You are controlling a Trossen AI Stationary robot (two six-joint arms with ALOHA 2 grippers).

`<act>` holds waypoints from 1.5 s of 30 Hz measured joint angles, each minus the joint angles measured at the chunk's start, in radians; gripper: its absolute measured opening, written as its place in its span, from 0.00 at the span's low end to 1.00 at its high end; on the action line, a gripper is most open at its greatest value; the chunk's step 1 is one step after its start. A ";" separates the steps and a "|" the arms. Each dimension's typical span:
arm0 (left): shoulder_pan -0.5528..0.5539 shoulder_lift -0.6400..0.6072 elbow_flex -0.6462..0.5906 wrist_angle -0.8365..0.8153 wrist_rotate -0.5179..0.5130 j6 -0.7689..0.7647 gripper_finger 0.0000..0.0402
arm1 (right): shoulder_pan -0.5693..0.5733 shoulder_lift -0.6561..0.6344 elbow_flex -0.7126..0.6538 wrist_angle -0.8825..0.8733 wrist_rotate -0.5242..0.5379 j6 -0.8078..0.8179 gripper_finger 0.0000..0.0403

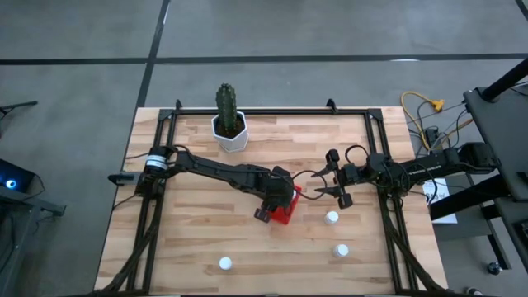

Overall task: Pick and place pill bottles into a basket
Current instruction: Put the white pill bottle into the red bin, then put the top white pill bottle into the red bin

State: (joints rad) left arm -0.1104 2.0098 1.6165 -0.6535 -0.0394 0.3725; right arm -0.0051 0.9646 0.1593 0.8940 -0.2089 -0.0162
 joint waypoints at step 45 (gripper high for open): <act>-0.046 -0.191 -0.010 -0.001 -0.048 -0.085 0.45 | 0.002 -0.005 -0.001 -0.100 -0.058 -0.005 0.50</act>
State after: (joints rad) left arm -0.1561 1.8192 1.6068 -0.6547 -0.0873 0.2878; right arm -0.0027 0.9596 0.1585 0.7939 -0.2670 -0.0210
